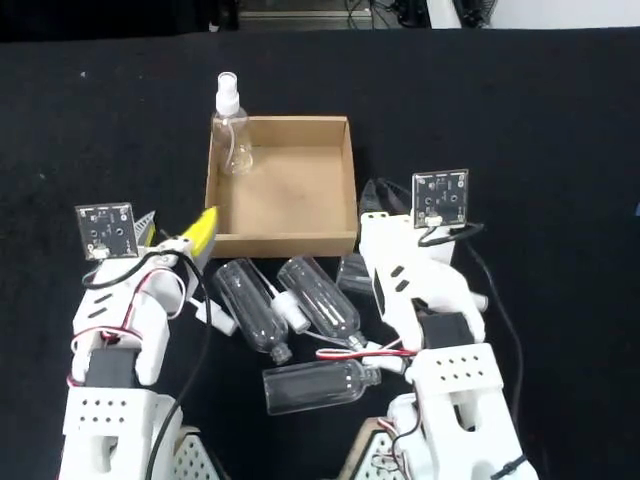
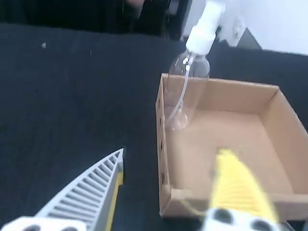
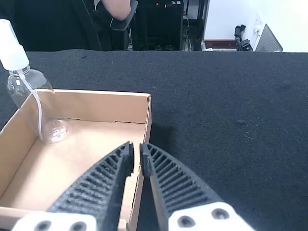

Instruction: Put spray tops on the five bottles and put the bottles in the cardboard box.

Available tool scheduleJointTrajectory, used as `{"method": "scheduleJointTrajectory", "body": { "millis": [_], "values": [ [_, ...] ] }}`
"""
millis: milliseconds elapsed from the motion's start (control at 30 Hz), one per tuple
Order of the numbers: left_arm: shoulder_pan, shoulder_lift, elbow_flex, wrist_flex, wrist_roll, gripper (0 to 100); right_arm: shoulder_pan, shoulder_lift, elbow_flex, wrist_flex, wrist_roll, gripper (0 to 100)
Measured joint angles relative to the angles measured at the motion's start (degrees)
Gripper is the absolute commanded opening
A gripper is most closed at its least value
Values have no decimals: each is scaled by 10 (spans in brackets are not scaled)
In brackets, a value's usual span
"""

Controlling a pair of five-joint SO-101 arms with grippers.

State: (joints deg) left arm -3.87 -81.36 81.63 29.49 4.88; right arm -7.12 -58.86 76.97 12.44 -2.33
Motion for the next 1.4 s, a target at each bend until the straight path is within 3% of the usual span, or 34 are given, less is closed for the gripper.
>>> {"method": "scheduleJointTrajectory", "body": {
  "millis": [133, 333, 700, 1000, 1133, 1267, 1400],
  "values": [
    [0, -3, -68, 87, 32, 98, 0, 0, 0, 0, 0, 11],
    [0, 12, -178, 222, 84, 62, 0, 0, 0, 0, 0, 11],
    [-1, 268, -351, 429, 95, 59, 0, 0, 0, 0, 0, 11],
    [-1, 294, -329, 418, 89, 59, 0, 0, 0, 0, 0, 11],
    [-1, 294, -287, 359, -31, 74, 0, 0, 0, 0, 0, 11],
    [-1, 294, -265, 337, -178, 230, 0, 0, 0, 0, 0, 11],
    [-1, 294, -248, 334, -179, 256, 0, 0, 0, 0, 0, 11]
  ]
}}
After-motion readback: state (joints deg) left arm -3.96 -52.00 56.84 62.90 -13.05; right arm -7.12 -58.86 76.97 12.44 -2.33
